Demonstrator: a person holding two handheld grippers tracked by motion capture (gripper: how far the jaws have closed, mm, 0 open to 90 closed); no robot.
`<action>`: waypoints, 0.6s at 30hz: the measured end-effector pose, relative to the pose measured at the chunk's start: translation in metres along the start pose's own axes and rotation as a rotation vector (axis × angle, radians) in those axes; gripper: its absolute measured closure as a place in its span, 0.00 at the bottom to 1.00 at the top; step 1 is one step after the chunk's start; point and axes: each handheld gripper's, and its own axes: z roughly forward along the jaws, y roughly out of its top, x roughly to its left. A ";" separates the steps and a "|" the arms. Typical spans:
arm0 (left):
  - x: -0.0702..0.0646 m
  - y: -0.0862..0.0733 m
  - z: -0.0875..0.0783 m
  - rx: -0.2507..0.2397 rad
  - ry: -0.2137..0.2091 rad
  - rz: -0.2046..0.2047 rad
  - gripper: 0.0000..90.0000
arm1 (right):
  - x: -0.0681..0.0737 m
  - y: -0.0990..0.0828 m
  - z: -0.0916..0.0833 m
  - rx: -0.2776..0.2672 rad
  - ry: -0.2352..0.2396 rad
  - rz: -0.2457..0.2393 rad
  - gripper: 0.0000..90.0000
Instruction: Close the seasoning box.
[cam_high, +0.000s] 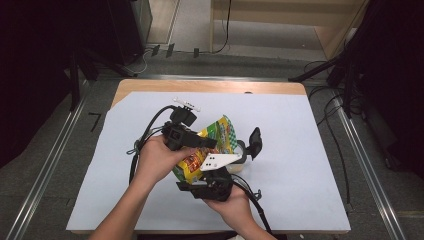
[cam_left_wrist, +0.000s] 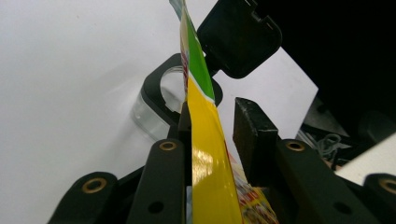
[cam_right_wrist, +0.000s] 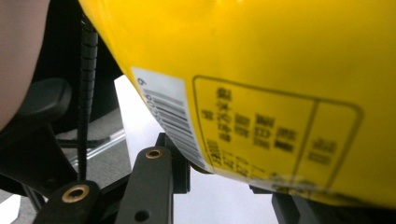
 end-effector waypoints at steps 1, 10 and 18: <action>0.001 0.000 0.000 0.003 -0.004 -0.013 0.82 | 0.000 0.000 -0.001 -0.004 0.006 0.006 0.76; 0.005 0.009 0.002 0.048 0.016 -0.010 0.90 | -0.003 0.004 -0.002 0.002 0.013 0.023 0.76; 0.008 0.019 0.002 0.065 0.025 -0.017 0.94 | -0.003 0.015 0.000 0.034 0.006 0.014 0.72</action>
